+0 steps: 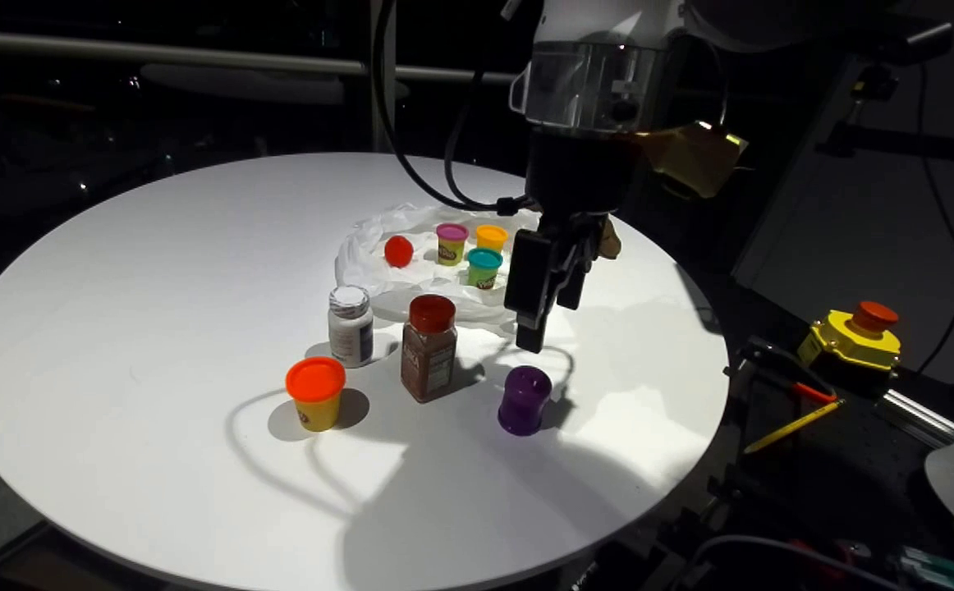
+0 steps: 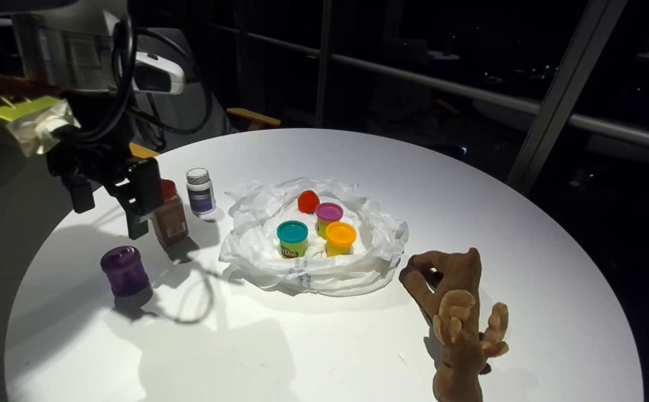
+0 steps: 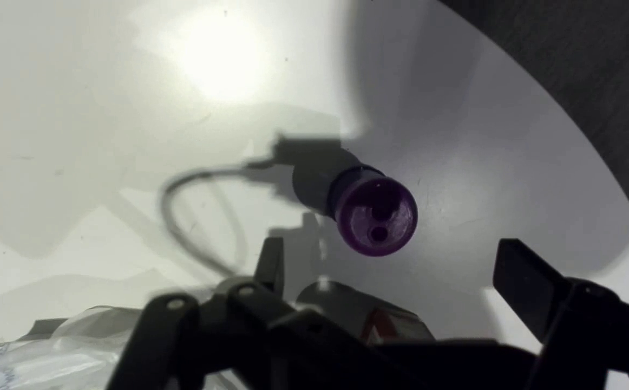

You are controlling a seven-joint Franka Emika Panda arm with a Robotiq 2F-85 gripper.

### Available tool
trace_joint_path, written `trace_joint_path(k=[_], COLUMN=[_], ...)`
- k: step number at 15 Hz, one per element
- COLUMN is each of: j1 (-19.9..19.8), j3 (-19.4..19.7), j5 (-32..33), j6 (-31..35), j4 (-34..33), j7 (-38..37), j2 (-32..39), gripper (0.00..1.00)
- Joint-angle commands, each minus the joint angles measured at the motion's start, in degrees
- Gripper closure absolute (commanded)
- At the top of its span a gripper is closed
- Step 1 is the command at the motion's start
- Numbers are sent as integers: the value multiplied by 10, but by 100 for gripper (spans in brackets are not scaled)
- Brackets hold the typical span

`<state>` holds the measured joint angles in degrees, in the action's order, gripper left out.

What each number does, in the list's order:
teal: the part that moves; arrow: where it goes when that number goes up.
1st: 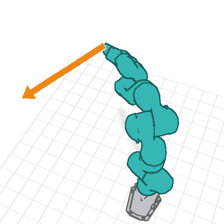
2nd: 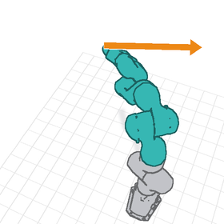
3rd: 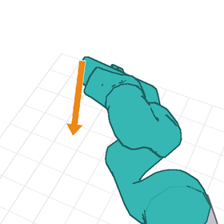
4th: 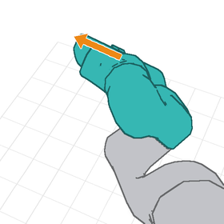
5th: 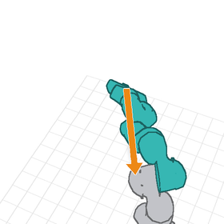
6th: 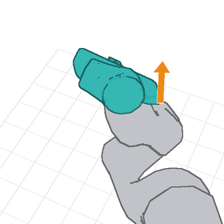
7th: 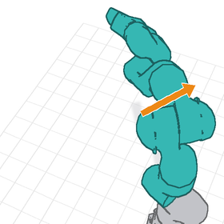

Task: Put the things on the table into the plastic bag

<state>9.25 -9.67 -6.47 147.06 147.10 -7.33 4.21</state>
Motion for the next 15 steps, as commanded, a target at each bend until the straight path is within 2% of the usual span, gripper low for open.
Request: trace_joint_path(k=[1,14,15], j1=[6,12,12], j3=[-7,-5,-3], j5=[-15,0,2], j6=[4,109,113], j4=[-3,-2,-2], j7=[8,-13,-15], j2=[19,102,106], gripper=[0,0,5])
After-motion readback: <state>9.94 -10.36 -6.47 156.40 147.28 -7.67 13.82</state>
